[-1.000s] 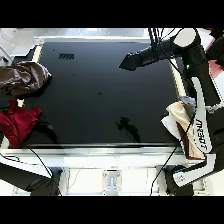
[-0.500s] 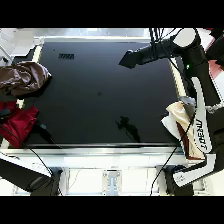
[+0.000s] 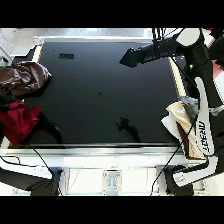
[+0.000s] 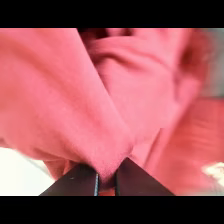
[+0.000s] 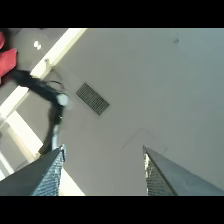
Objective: Fold the shirts.
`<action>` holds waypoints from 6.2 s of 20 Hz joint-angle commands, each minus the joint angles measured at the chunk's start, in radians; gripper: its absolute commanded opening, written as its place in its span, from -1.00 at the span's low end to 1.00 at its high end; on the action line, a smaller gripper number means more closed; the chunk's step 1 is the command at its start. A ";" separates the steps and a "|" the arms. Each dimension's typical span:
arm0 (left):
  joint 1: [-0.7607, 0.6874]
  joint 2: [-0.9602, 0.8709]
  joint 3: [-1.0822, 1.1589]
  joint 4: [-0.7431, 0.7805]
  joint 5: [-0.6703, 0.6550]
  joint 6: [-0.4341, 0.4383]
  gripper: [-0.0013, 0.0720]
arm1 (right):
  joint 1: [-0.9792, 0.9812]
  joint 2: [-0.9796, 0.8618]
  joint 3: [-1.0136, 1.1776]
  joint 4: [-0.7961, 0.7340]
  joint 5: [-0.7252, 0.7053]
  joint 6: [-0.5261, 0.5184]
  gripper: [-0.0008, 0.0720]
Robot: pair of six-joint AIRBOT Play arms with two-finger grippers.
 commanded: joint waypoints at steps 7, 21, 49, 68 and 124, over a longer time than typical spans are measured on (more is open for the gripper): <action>-0.561 0.217 -0.002 -0.774 0.061 0.037 -0.91 | -0.002 0.251 0.001 -0.041 0.109 -0.001 0.54; -0.784 0.209 0.029 0.198 0.189 -0.132 0.99 | -0.002 0.523 -0.042 -0.665 0.188 0.055 0.54; -0.530 -0.200 -0.111 -0.619 0.322 0.478 0.32 | -0.013 -0.090 -0.233 -0.179 -0.080 0.119 0.54; -0.497 -0.134 -0.074 -0.670 0.288 0.473 -0.91 | 0.296 -0.348 -0.169 -0.518 -0.309 0.023 0.54; -0.163 0.613 -0.236 -0.225 0.650 0.106 0.08 | -0.103 0.213 0.009 -0.819 0.019 0.257 0.53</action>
